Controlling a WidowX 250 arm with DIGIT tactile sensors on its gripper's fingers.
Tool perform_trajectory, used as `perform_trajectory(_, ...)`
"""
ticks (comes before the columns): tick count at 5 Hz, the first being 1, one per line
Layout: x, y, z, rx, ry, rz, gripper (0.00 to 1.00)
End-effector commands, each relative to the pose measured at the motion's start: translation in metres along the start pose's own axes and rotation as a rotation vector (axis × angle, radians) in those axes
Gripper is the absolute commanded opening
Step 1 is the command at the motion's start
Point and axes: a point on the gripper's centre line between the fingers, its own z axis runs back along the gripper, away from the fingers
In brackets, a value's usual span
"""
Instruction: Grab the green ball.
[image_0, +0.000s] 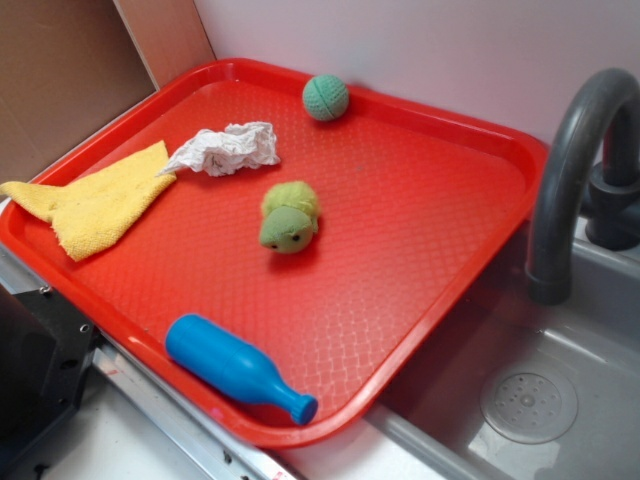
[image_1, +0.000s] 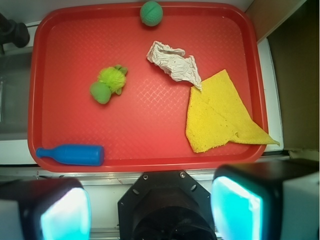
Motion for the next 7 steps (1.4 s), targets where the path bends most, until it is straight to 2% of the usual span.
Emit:
perform_trajectory(1, 0.0, 0.0, 0.0, 0.0, 0.0, 0.0, 1.0)
perform_trajectory(2, 0.023, -0.002, -0.015, 0.05, -0.144, 0.12, 1.0)
perform_trajectory(3, 0.056, 0.0, -0.032, 0.133, -0.246, 0.195, 1.0)
perform_trajectory(4, 0.082, 0.0, -0.048, 0.152, -0.309, 0.201, 1.0)
perform_trajectory(5, 0.117, 0.004, -0.072, 0.113, -0.369, 0.146, 1.0)
perform_trajectory(6, 0.141, 0.007, -0.089, 0.112, -0.409, 0.057, 1.0)
perform_trajectory(7, 0.159, 0.019, -0.103, 0.1, -0.428, 0.048, 1.0)
